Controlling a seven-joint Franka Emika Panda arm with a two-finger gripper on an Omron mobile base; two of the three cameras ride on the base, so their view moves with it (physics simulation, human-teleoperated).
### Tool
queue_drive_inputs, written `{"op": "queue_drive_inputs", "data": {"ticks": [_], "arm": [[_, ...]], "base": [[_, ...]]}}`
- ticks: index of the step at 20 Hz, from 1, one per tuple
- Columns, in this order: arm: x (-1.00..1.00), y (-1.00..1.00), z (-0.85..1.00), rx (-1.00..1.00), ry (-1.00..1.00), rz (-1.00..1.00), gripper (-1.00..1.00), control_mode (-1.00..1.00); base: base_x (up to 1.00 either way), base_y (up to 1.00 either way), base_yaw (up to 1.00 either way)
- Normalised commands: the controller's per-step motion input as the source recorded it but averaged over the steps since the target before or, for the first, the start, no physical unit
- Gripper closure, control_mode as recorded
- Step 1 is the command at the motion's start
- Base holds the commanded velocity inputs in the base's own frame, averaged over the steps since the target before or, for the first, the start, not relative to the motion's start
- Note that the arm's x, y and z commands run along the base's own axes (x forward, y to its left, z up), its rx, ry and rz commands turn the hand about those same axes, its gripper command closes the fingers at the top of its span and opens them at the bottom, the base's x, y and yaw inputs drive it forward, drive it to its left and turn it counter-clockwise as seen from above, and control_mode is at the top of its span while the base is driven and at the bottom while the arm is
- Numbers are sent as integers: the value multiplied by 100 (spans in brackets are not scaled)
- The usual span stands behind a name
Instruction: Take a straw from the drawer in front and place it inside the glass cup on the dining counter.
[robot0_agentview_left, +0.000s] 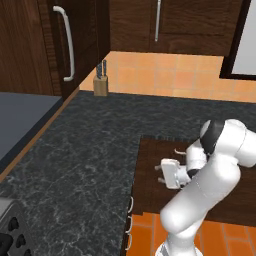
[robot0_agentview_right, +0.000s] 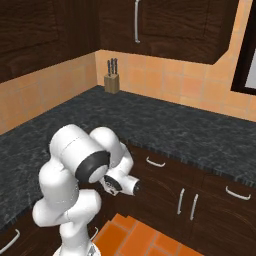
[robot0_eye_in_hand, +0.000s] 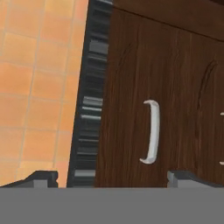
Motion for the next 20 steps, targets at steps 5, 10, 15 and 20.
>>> {"op": "queue_drive_inputs", "data": {"ticks": [5, 10, 15, 20], "arm": [[1, 29, -43, 5, 0, 16, -100, -100], [0, 27, -29, 12, 0, 12, -100, -100], [27, 24, -26, 12, 0, 8, -100, -100], [56, 30, -23, 4, 0, 3, -100, -100]], "base": [[0, 0, 0], [0, 0, 0], [0, 0, 0], [0, 0, 0]]}}
